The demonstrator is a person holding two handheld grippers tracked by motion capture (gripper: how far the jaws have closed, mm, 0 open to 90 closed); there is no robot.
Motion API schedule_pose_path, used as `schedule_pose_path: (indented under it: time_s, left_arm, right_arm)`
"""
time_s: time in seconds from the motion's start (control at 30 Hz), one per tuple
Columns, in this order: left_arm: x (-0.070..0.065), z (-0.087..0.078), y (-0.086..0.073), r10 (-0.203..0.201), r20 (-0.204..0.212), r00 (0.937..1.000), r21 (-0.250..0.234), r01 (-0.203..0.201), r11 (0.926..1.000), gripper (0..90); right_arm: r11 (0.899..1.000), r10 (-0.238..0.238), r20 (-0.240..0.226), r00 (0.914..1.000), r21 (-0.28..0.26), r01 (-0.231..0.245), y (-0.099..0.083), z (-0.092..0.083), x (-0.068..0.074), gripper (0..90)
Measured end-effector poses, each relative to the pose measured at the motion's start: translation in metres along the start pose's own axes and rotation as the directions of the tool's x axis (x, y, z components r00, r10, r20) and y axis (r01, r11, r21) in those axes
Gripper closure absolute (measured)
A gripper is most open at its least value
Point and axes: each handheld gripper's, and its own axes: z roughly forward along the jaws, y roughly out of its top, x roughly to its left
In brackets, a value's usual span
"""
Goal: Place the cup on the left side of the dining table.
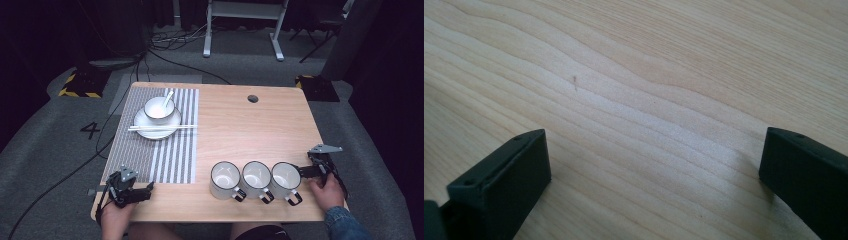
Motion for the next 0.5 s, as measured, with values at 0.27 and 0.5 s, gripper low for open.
schedule_pose_path:
  time_s: [0.27,0.5]
  left_arm:
    - [-0.0004,0.0007,0.0003,0.002,0.013,0.9999,0.005,-0.002,1.0,8.6]
    - [0.0043,0.002,0.0039,-0.042,0.053,0.9977,-0.013,0.043,0.999,4.4]
  right_arm:
    - [1.0,0.005,0.003,1.0,0.0,-0.005,0.0004,0.0005,0.001,0.3]
    - [1.0,0.007,0.003,1.0,0.002,-0.007,0.0007,0.0005,0.0015,0.3]
